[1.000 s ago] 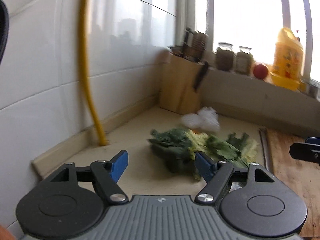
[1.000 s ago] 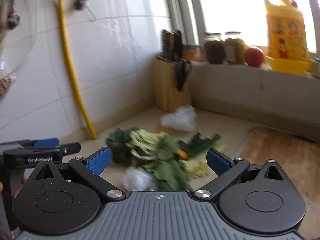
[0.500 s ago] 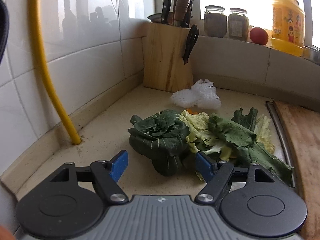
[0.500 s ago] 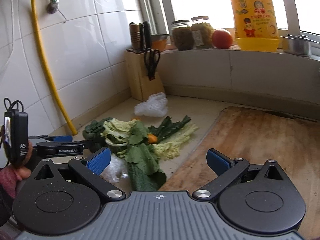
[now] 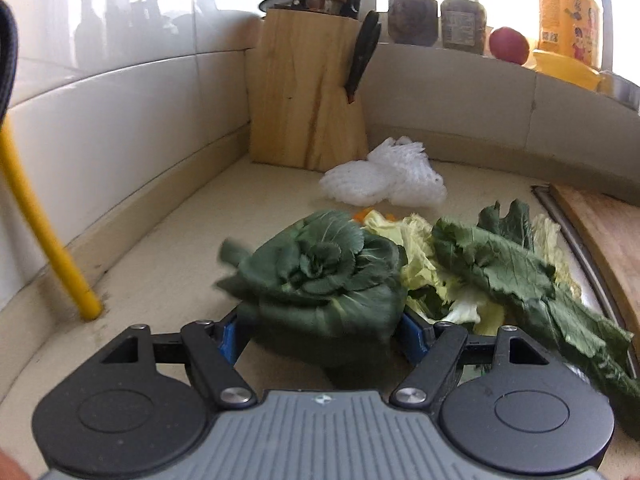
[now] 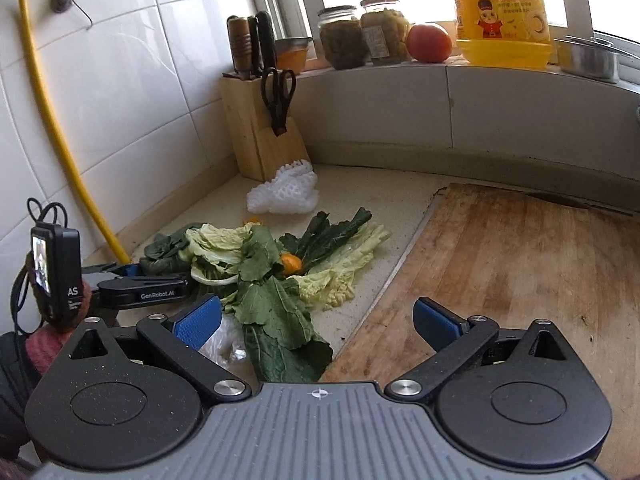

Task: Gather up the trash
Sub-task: 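Grasp the dark green bok choy with left tool while right grasps the white foam net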

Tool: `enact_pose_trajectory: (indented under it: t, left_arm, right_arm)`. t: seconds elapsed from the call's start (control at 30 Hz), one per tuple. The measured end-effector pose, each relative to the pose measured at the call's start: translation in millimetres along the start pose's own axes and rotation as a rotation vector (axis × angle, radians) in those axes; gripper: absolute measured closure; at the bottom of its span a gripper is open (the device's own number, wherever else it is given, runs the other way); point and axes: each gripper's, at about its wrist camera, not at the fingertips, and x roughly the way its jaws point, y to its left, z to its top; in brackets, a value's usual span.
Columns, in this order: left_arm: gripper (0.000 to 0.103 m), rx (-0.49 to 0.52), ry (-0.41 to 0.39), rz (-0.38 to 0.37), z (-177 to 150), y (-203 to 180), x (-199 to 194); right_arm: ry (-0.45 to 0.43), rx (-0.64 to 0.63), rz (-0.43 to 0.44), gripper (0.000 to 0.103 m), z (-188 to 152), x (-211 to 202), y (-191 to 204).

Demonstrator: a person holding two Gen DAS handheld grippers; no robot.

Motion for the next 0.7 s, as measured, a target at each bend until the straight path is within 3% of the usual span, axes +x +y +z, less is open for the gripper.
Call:
enact_pose_trajectory:
  t: [0.17, 0.33, 0.43, 0.63, 0.7]
  left_arm:
    - [0.031, 0.027, -0.033, -0.058, 8.6, 7.0, 13.1]
    - [0.032, -0.006, -0.042, -0.111, 18.3, 18.3, 34.9]
    - [0.049, -0.067, -0.036, -0.168, 21.5, 27.4, 41.4]
    - [0.055, -0.14, -0.011, -0.199, 22.2, 46.3, 31.6]
    - [0.063, -0.157, -0.013, -0.194, 20.8, 56.2, 22.1]
  right_arm:
    - [0.012, -0.025, -0.013, 0.0, 6.6, 14.8, 13.2]
    - [0.033, -0.067, -0.003, 0.001, 14.0, 32.4, 29.0]
    - [0.054, -0.084, 0.013, 0.004, 17.5, 42.9, 37.5]
    - [0.082, -0.09, 0.014, 0.008, 23.5, 58.4, 44.8]
    - [0.091, -0.081, 0.009, 0.007, 23.0, 63.3, 43.8]
